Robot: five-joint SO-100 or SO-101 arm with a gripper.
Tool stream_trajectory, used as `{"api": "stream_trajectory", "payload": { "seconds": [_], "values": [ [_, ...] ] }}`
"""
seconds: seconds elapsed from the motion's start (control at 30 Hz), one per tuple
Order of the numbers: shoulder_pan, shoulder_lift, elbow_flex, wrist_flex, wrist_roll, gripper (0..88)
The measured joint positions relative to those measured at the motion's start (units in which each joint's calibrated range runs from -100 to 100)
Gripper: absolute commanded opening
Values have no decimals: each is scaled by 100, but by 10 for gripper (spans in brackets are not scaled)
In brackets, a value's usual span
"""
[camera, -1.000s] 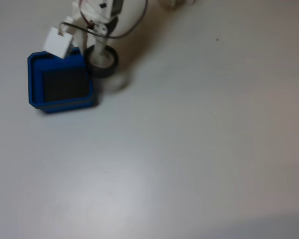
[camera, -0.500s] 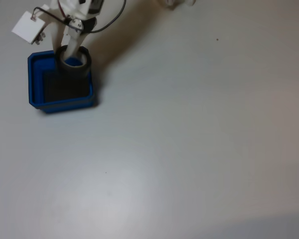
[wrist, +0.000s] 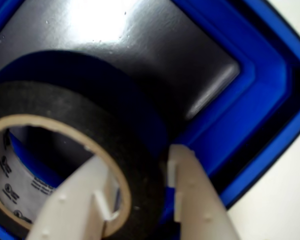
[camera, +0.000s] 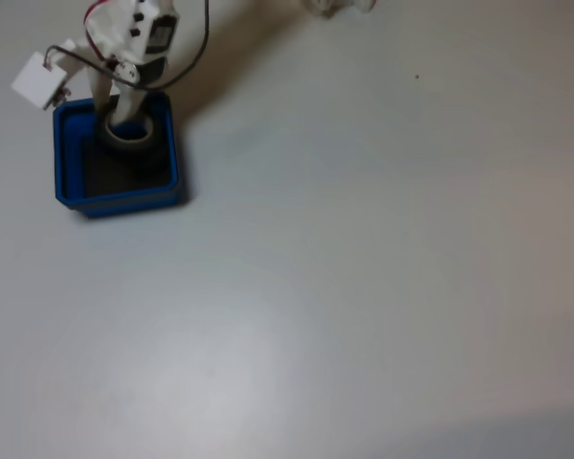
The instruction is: Pick the black tape roll and drop it in the blue box
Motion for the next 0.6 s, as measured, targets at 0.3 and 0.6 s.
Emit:
{"api": "stream_trajectory", "payload": {
  "seconds": [0.3, 0.6],
  "values": [
    [0, 381, 0, -616, 0, 7],
    [0, 593, 0, -1026, 0, 7]
  ]
}}
